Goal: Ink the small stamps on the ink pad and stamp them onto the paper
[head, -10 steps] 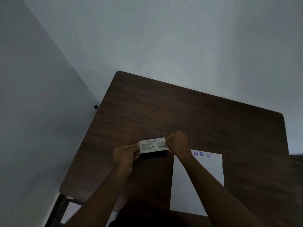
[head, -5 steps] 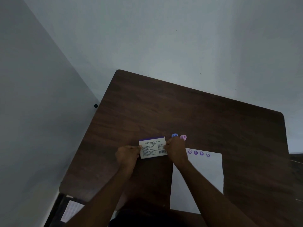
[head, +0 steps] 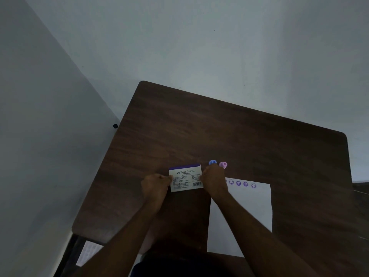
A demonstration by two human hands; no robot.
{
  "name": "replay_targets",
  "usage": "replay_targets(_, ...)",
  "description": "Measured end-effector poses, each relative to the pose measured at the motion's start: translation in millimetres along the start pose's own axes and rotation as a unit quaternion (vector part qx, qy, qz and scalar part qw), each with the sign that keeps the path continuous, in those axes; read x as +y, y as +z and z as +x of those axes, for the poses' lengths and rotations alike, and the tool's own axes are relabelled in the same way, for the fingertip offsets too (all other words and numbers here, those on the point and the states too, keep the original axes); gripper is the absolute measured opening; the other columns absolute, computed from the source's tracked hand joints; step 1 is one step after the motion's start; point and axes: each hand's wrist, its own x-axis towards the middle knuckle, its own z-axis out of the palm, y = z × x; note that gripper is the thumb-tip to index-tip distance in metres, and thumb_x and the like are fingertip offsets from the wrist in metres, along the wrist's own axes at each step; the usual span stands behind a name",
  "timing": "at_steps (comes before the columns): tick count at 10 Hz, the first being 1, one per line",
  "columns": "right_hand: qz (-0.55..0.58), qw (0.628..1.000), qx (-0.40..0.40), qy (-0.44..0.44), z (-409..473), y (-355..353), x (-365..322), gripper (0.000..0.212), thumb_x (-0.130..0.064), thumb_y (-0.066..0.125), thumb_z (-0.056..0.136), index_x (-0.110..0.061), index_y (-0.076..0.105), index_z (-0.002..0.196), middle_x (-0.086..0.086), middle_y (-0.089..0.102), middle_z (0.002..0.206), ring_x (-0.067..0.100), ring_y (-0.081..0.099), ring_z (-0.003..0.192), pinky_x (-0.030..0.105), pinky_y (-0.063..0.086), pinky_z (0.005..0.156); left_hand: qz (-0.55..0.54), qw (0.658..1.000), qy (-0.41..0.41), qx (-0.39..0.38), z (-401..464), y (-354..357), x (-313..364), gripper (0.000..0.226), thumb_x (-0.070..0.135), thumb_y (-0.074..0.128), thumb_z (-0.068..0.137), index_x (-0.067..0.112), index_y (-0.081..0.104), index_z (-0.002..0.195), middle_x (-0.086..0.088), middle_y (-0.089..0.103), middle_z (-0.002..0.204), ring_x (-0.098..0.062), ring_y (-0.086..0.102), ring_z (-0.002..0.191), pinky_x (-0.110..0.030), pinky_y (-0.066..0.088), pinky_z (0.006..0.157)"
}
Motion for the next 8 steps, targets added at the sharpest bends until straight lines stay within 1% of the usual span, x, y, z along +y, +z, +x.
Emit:
replay_targets(1,-0.005,1.0,0.006,0.0,1,2,-1,0.012,-0.014,0.063,0.085,-0.015,0.054,0.077,0.005,0.069,0.094,0.004,0.044,0.057,0.012,0.023,0.04,0.02,1.0,0.012,0.005,1,1,1,0.021,0.039,0.073,0.077,0.021,0.07,0.068,0.007,0.068,0.064,-0.006,0.064,0.06,-0.024,0.052,0.056)
replay_targets(2,0.009,1.0,0.011,0.009,-1,2,-2,0.007,-0.012,0.065,0.084,-0.012,0.057,0.084,0.006,0.068,0.096,0.005,0.049,0.062,0.013,0.03,0.044,0.032,0.999,0.029,0.021,-2,1,1,0.016,0.038,0.074,0.077,0.024,0.07,0.07,0.012,0.065,0.064,0.003,0.059,0.057,-0.014,0.038,0.046)
replay_targets(3,0.024,0.999,0.028,0.023,-4,1,-4,0.008,-0.012,0.065,0.084,-0.01,0.06,0.09,0.006,0.068,0.095,0.009,0.052,0.07,0.018,0.041,0.056,0.006,0.998,0.056,0.039,-5,1,1,0.008,0.033,0.074,0.077,0.027,0.069,0.078,0.014,0.066,0.069,0.008,0.058,0.06,-0.008,0.036,0.048)
replay_targets(4,-0.019,0.999,0.037,-0.005,-8,-9,-9,0.01,-0.015,0.064,0.085,-0.01,0.061,0.093,0.006,0.066,0.095,0.01,0.051,0.072,0.02,0.041,0.062,-0.031,0.994,0.088,0.051,-10,1,3,0.004,0.03,0.069,0.082,0.031,0.067,0.079,0.015,0.068,0.074,0.007,0.061,0.066,-0.01,0.041,0.053)
replay_targets(5,-0.036,0.989,0.077,-0.119,-18,-25,-11,0.006,-0.016,0.06,0.086,-0.013,0.063,0.091,0.003,0.063,0.095,0.015,0.059,0.088,0.026,0.046,0.08,-0.05,0.987,0.15,0.039,-16,1,13,0.005,0.031,0.066,0.084,0.035,0.065,0.08,0.017,0.066,0.077,0.004,0.063,0.074,-0.015,0.048,0.06)
replay_targets(6,-0.052,0.963,0.154,-0.214,-35,-51,-9,0.005,-0.02,0.058,0.087,-0.017,0.061,0.09,0.002,0.059,0.099,0.014,0.055,0.091,0.028,0.047,0.081,0.01,0.973,0.231,0.028,-16,-9,34,0.004,0.033,0.064,0.086,0.036,0.063,0.084,0.016,0.064,0.08,0.003,0.06,0.075,-0.022,0.053,0.068)
replay_targets(7,-0.04,0.878,0.339,-0.335,-43,-103,-17,0.022,-0.006,0.07,0.076,-0.004,0.066,0.098,0.015,0.065,0.101,0.029,0.061,0.093,0.039,0.052,0.08,0.047,0.948,0.314,0.034,-14,-29,75,0.012,0.032,0.061,0.088,0.043,0.056,0.087,0.015,0.061,0.088,0.001,0.058,0.079,-0.023,0.053,0.071)
replay_targets(8,-0.075,0.815,0.461,-0.342,-51,-184,-36,0.032,0.0,0.055,0.085,0.008,0.06,0.116,0.026,0.064,0.113,0.038,0.058,0.11,0.043,0.046,0.098,0.046,0.86,0.495,0.117,-18,-64,139,0.023,0.027,0.052,0.094,0.025,0.061,0.115,-0.002,0.064,0.114,-0.009,0.057,0.105,-0.034,0.045,0.097)
